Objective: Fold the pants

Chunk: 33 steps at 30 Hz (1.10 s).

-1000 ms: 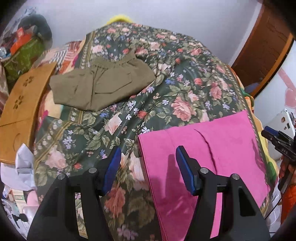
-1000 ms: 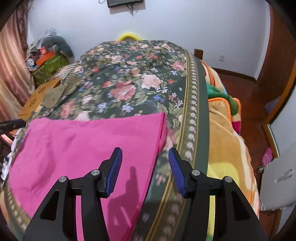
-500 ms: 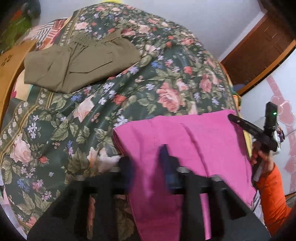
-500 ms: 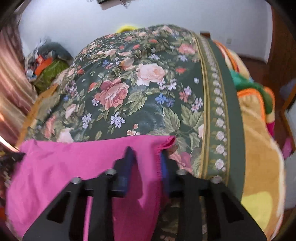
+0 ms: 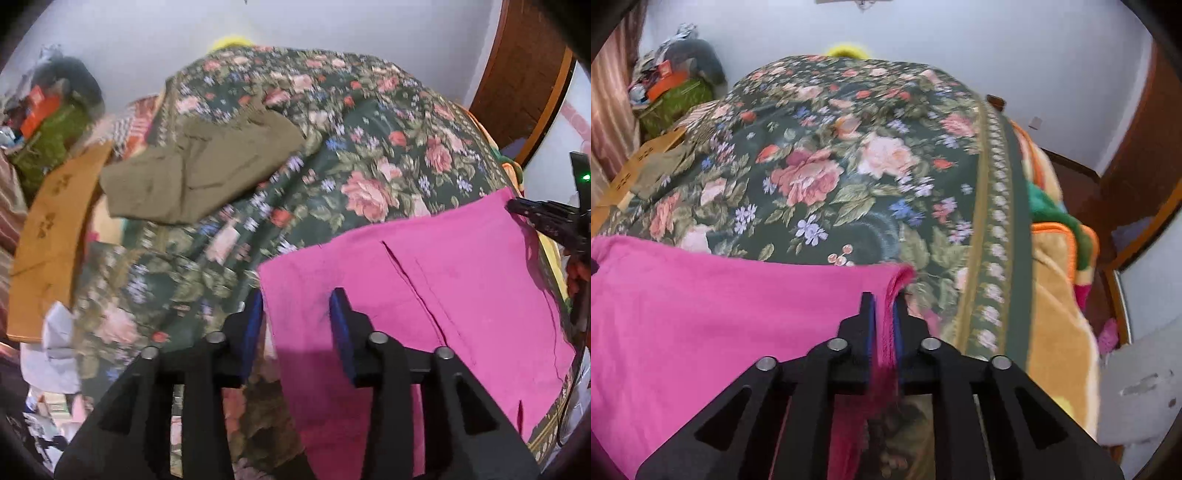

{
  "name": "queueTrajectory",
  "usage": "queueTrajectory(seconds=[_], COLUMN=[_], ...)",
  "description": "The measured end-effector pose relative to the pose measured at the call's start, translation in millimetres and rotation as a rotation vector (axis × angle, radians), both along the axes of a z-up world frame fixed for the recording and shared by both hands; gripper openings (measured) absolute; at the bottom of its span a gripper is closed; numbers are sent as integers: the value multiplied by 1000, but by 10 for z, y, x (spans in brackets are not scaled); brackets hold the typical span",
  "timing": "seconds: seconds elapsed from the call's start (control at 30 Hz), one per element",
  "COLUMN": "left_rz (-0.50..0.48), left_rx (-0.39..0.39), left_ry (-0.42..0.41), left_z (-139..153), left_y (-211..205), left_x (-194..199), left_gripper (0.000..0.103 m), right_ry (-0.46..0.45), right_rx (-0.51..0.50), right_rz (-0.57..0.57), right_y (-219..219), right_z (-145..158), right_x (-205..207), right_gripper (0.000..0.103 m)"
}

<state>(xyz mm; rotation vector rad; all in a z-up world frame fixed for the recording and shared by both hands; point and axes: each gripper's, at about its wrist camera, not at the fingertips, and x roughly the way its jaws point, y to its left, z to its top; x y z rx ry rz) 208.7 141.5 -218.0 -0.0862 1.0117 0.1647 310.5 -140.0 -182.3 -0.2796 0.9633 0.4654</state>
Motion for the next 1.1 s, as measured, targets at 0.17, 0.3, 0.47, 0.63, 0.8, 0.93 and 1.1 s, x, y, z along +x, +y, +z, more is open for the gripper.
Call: queueTrajectory(seconds=[0.17,0.3,0.47,0.63,0.8,0.93,1.1], left_rz=[-52,-122,-180,-191,-214,-199,-152], left_rx=[34,-4,-62,-23,30,64,10], left_ry=[-58,-84,3,107,52,36,12], left_z=[370,509,246,-151,-136,-103,-56], left_y=[-54,-248,-538,-691,-716,-694,-557], left_x=[-57,13,253,314,46,-167,-486], left_gripper=[39,39,39,41,58,70,81], right_ry=[-6,31,120,267,264,241,231], right_rx=[105,167,181,63,58,29,42], right_rz=[26,113,184,228,232,229,162], right_y=[-39,188,595,872,717,526,296], right_z=[439,586,372,-114,-123,-97,-57], right_x=[-248,-463,-694,-837,-997,-1175,-1322], right_gripper=[53,70,81,81,84,84,84])
